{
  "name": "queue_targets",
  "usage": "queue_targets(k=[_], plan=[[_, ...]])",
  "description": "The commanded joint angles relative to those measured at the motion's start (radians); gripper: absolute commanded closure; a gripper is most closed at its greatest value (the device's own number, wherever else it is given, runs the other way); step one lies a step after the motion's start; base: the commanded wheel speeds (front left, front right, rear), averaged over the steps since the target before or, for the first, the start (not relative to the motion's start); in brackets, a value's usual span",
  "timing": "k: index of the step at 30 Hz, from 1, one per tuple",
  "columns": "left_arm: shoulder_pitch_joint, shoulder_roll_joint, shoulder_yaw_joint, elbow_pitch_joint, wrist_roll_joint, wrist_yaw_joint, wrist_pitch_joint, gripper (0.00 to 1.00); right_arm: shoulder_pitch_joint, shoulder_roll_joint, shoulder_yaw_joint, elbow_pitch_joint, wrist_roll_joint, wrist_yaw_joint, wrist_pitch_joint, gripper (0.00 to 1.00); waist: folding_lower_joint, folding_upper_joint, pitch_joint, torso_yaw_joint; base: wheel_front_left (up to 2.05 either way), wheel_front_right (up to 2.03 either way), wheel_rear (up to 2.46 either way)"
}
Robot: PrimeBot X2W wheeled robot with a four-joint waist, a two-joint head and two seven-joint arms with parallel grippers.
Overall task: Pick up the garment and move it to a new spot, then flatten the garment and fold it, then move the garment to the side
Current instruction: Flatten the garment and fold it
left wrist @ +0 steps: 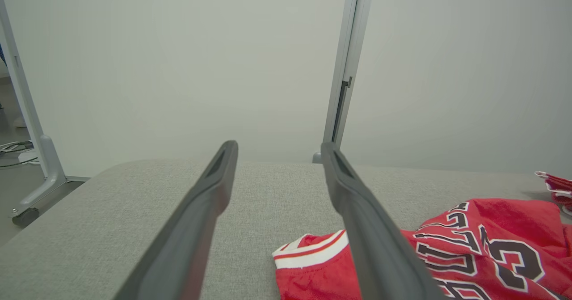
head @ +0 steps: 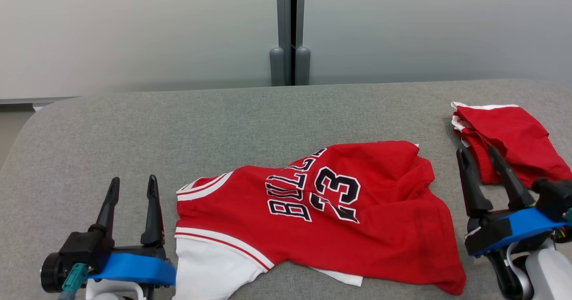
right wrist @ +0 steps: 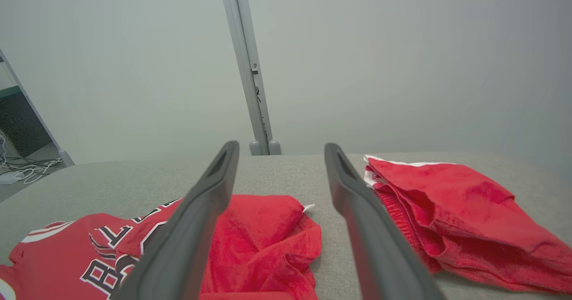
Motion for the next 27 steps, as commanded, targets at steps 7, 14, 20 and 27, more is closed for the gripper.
queue_targets(k=[7,14,20,27], plan=[[0.013,-0.016,-0.017,0.037,-0.018,-0.001,-0.003,0.00,-0.022,0.030,0.029,0.103,-0.059,0.000,-0.065,0.00,0.0000,0.0000,-0.007,0.009,0.00,0.00,0.00],[0.011,-0.013,-0.013,0.047,-0.013,-0.001,-0.003,0.00,-0.039,0.055,0.046,0.112,-0.077,0.000,-0.072,0.00,0.0000,0.0000,-0.013,0.004,0.00,0.00,0.00],[0.012,-0.008,-0.018,0.048,-0.015,-0.001,-0.003,0.00,-0.032,0.056,0.039,0.114,-0.080,0.000,-0.072,0.00,0.0000,0.0000,-0.019,0.004,0.00,0.00,0.00],[0.016,-0.010,-0.024,0.049,-0.017,-0.002,-0.003,0.00,-0.034,0.046,0.040,0.117,-0.080,0.000,-0.072,0.00,0.0000,0.0000,-0.020,0.004,0.00,0.00,0.00]])
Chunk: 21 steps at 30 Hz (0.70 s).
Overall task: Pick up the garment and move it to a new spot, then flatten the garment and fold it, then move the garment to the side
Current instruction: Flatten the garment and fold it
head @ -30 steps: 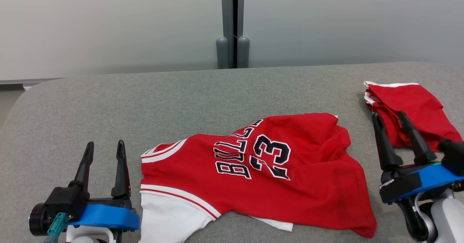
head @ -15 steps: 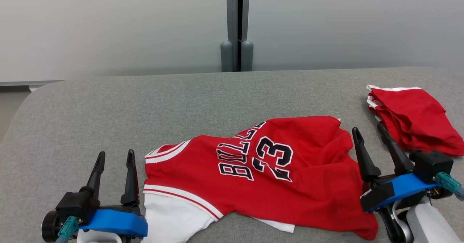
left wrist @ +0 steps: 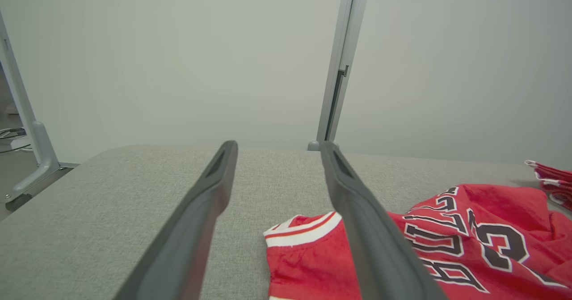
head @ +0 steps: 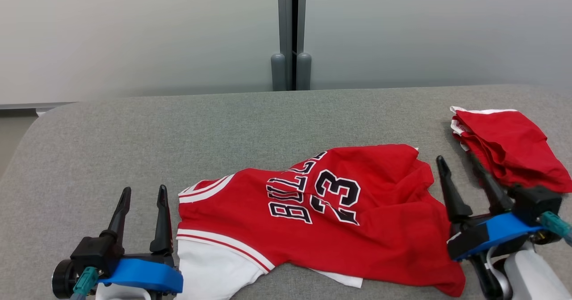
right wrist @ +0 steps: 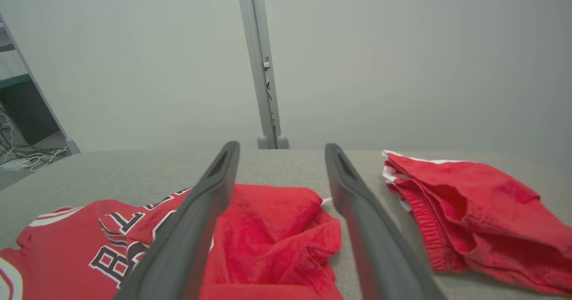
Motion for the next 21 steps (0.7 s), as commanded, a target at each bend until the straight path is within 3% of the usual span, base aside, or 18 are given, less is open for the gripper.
queue_targets(k=[1,6,9,17,21], plan=[[0.006,0.002,-0.004,-0.002,-0.001,-0.002,-0.003,0.00,-0.010,-0.011,-0.017,-0.013,-0.005,0.000,-0.005,0.00,0.0000,0.0000,0.000,0.000,0.00,0.00,0.00],[0.018,0.021,-0.046,0.020,-0.029,-0.002,-0.001,0.00,0.025,-0.047,-0.048,-0.030,0.001,0.000,-0.003,0.00,0.0000,0.0000,-0.005,0.007,0.00,0.00,0.00],[0.024,0.040,-0.082,0.028,-0.069,-0.002,0.061,0.00,0.063,-0.087,-0.059,-0.027,0.020,0.000,0.067,0.00,0.0000,0.0000,-0.005,0.014,0.00,0.00,0.00],[0.107,0.095,-0.117,-0.054,-0.170,0.007,0.389,0.00,0.192,-0.133,-0.027,-0.034,0.132,0.000,0.395,0.00,0.0000,0.0000,0.000,0.019,0.00,0.00,0.00],[0.162,0.111,-0.138,-0.124,-0.196,0.018,0.551,0.00,0.232,-0.119,-0.011,-0.033,0.184,0.000,0.511,0.00,0.0000,0.0000,0.013,0.015,0.00,0.00,0.00]])
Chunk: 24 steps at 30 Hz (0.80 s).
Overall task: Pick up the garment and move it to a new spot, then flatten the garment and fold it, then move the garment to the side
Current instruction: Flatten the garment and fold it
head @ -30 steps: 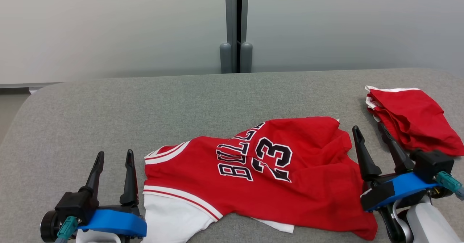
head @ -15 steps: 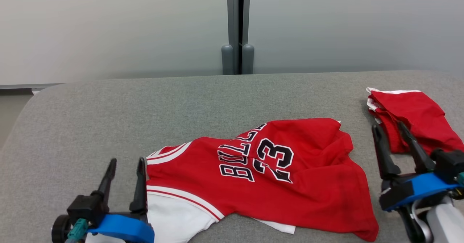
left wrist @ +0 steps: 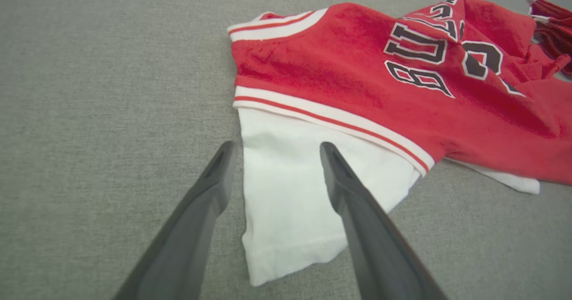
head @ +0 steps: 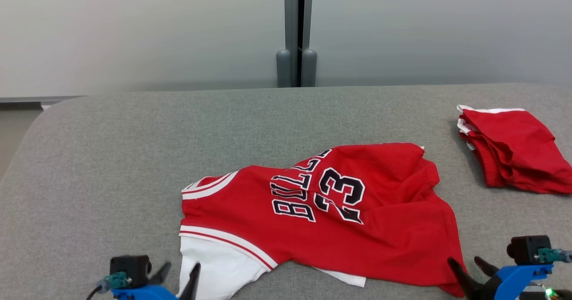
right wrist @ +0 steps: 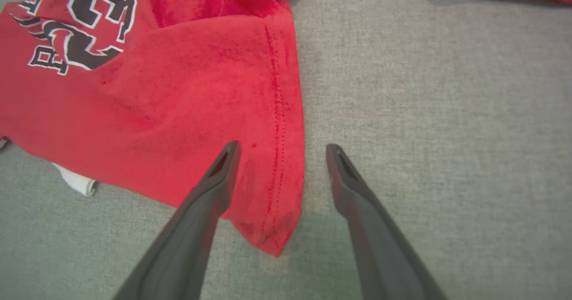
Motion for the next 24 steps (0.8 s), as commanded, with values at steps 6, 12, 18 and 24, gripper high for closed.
queue_targets(k=[6,12,18,24], plan=[[0.067,0.016,-0.027,-0.065,-0.045,0.024,0.199,0.00,0.030,0.023,-0.004,0.020,0.018,0.000,0.103,0.00,0.0000,0.0000,0.024,-0.009,0.00,0.00,0.00],[0.075,0.014,-0.033,-0.038,-0.076,0.039,0.281,0.00,0.027,0.055,-0.007,0.050,0.008,0.000,0.164,0.00,0.0000,0.0000,0.033,-0.014,0.00,0.00,0.00],[0.054,0.018,-0.013,-0.004,-0.055,0.082,0.256,0.00,0.028,0.077,0.016,0.055,0.008,0.000,0.192,0.00,0.0000,0.0000,0.031,-0.014,0.00,0.00,0.00],[0.073,0.022,-0.027,-0.002,-0.073,0.073,0.300,0.00,0.043,0.083,0.046,0.056,0.030,0.001,0.221,0.00,0.0000,0.0000,0.030,-0.011,0.00,0.00,0.00]])
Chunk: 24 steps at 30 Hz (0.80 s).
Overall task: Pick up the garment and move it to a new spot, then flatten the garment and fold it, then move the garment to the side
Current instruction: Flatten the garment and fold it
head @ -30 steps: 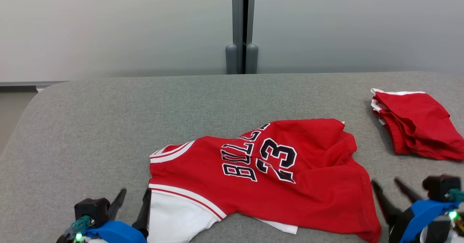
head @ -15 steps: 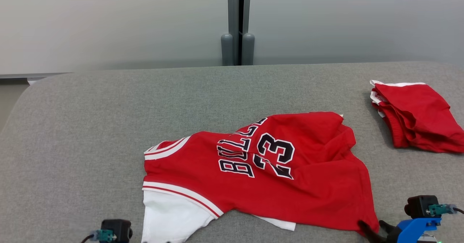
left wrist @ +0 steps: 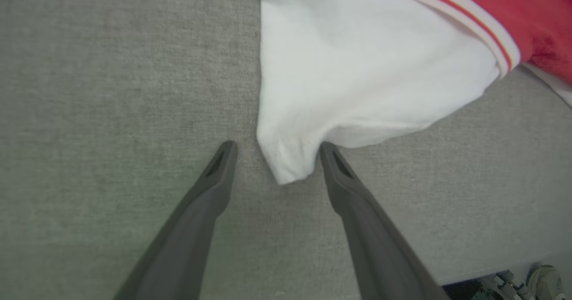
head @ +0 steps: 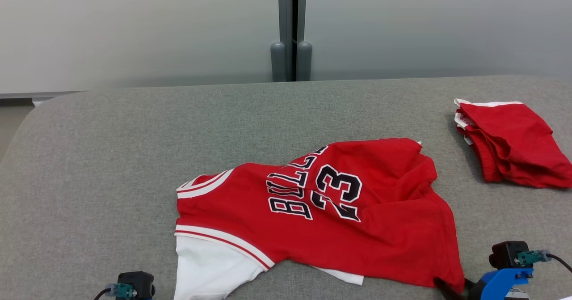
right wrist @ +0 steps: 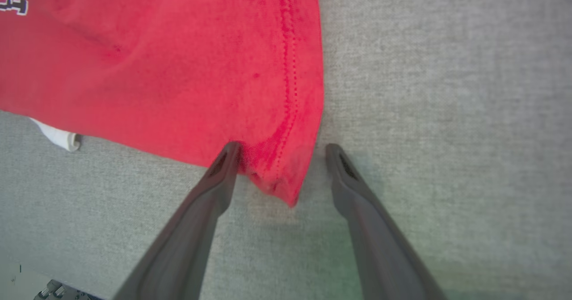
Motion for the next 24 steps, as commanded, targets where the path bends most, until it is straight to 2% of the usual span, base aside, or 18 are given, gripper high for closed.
queue_targets(k=[1,4,5,6,7,8,9,10,11,16,24], plan=[[0.009,-0.007,-0.015,0.003,-0.018,-0.017,0.022,0.00,0.032,0.025,0.036,0.025,0.013,0.003,0.032,0.00,0.0000,0.0001,0.002,0.002,0.00,0.00,0.00],[-0.012,-0.013,-0.030,0.007,-0.027,-0.029,0.017,0.00,0.032,0.022,0.041,0.022,0.018,0.003,0.035,0.00,0.0000,0.0001,0.007,0.003,0.00,0.00,0.00],[-0.018,-0.015,-0.032,0.017,-0.032,-0.034,0.015,0.00,0.030,0.022,0.043,0.020,0.019,0.003,0.034,0.05,0.0000,0.0001,0.008,0.004,0.00,0.00,0.00],[-0.023,-0.015,-0.033,0.027,-0.033,-0.036,0.013,0.02,0.027,0.022,0.050,0.017,0.021,0.003,0.032,0.15,0.0000,0.0001,0.010,0.003,0.00,0.00,0.00],[-0.023,-0.015,-0.033,0.027,-0.033,-0.036,0.013,0.02,0.027,0.022,0.050,0.017,0.021,0.003,0.032,0.15,0.0000,0.0001,0.010,0.003,0.00,0.00,0.00],[-0.027,-0.016,-0.034,0.035,-0.034,-0.037,0.010,0.25,0.023,0.022,0.055,0.013,0.025,0.004,0.025,0.44,0.0000,0.0001,0.011,0.002,0.00,0.00,0.00],[-0.031,-0.017,-0.035,0.042,-0.035,-0.038,0.005,0.49,0.018,0.020,0.060,0.008,0.029,0.004,0.018,0.57,0.0000,0.0001,0.013,0.001,0.00,0.00,0.00],[-0.035,-0.015,-0.036,0.046,-0.033,-0.041,0.000,0.78,0.014,0.016,0.064,0.004,0.030,0.004,0.009,0.78,0.0000,0.0001,0.015,0.000,0.00,0.00,0.00],[-0.039,-0.014,-0.033,0.049,-0.033,-0.041,-0.010,1.00,0.011,0.013,0.066,0.002,0.031,0.004,0.003,1.00,0.0000,0.0001,0.016,0.000,0.00,0.00,0.00],[-0.045,0.002,-0.026,0.060,-0.039,-0.046,-0.031,1.00,0.006,-0.011,0.075,-0.011,0.052,0.003,-0.032,1.00,0.0000,0.0001,0.014,-0.001,0.00,0.00,0.00],[-0.062,0.046,-0.016,-0.060,-0.003,-0.049,-0.093,1.00,-0.020,-0.058,0.073,-0.118,0.151,0.002,-0.147,1.00,0.0000,0.0001,0.006,0.003,0.00,0.00,0.00]])
